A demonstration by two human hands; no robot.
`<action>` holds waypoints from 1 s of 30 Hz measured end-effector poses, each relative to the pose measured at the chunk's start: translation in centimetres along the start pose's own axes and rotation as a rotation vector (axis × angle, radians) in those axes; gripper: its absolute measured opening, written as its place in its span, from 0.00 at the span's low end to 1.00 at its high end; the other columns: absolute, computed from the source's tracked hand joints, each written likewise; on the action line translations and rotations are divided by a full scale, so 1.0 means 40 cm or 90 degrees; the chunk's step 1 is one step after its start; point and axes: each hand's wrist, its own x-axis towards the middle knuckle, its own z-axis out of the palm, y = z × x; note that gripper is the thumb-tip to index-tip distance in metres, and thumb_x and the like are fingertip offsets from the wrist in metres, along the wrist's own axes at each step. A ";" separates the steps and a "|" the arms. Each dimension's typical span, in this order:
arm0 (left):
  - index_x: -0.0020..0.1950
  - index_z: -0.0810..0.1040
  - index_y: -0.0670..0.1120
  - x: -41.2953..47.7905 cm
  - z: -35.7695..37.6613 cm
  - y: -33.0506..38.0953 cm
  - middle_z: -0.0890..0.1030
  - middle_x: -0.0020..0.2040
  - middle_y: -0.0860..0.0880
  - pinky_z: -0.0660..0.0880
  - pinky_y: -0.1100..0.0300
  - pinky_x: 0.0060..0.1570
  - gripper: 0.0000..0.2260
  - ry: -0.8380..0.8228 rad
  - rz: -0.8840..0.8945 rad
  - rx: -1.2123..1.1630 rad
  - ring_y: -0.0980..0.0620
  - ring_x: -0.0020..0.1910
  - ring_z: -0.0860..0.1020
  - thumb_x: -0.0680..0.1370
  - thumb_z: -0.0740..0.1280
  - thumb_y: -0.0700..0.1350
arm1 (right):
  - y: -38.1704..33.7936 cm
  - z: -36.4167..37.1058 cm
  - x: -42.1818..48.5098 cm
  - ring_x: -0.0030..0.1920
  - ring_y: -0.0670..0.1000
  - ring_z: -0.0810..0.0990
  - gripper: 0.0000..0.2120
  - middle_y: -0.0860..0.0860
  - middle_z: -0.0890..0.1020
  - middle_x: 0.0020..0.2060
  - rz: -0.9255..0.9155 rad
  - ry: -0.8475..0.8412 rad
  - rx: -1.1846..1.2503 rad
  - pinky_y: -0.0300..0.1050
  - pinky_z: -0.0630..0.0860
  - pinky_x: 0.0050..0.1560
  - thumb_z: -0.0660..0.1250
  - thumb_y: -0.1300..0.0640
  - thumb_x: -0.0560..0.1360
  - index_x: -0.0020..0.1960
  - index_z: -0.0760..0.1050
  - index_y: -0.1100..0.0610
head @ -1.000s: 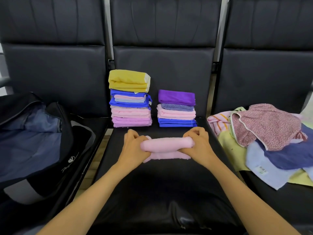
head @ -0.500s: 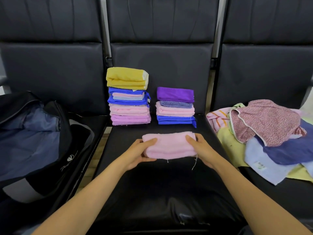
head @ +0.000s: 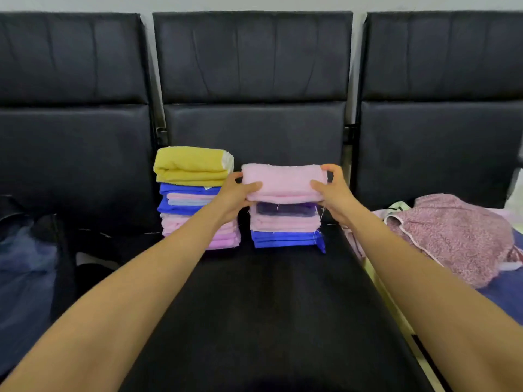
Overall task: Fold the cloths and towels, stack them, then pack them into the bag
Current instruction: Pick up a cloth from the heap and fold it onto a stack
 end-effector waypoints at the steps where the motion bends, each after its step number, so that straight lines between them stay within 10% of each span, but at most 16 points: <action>1: 0.72 0.61 0.39 0.032 0.007 0.015 0.72 0.66 0.42 0.79 0.56 0.42 0.27 0.004 0.016 0.005 0.46 0.56 0.77 0.77 0.68 0.35 | -0.011 0.004 0.030 0.52 0.56 0.76 0.17 0.59 0.71 0.61 -0.008 0.002 -0.001 0.44 0.79 0.36 0.62 0.64 0.78 0.60 0.62 0.48; 11: 0.65 0.66 0.40 0.206 0.027 -0.050 0.73 0.60 0.41 0.77 0.56 0.41 0.16 0.078 -0.044 0.117 0.45 0.53 0.74 0.78 0.65 0.35 | 0.066 0.042 0.189 0.50 0.55 0.74 0.20 0.57 0.71 0.59 0.010 0.037 -0.217 0.44 0.75 0.39 0.60 0.59 0.80 0.70 0.58 0.53; 25: 0.74 0.58 0.37 0.144 0.029 -0.052 0.69 0.69 0.41 0.69 0.54 0.53 0.27 0.134 -0.072 0.180 0.46 0.54 0.71 0.80 0.65 0.45 | 0.059 0.040 0.133 0.66 0.60 0.69 0.26 0.58 0.68 0.69 0.028 0.072 -0.302 0.59 0.70 0.65 0.60 0.49 0.80 0.74 0.58 0.54; 30: 0.68 0.65 0.38 0.053 0.066 -0.053 0.73 0.65 0.38 0.75 0.48 0.59 0.36 0.166 -0.096 0.214 0.41 0.60 0.75 0.64 0.71 0.47 | 0.036 -0.001 0.019 0.68 0.56 0.69 0.24 0.56 0.66 0.71 0.014 0.106 -0.226 0.44 0.70 0.57 0.62 0.54 0.80 0.74 0.61 0.55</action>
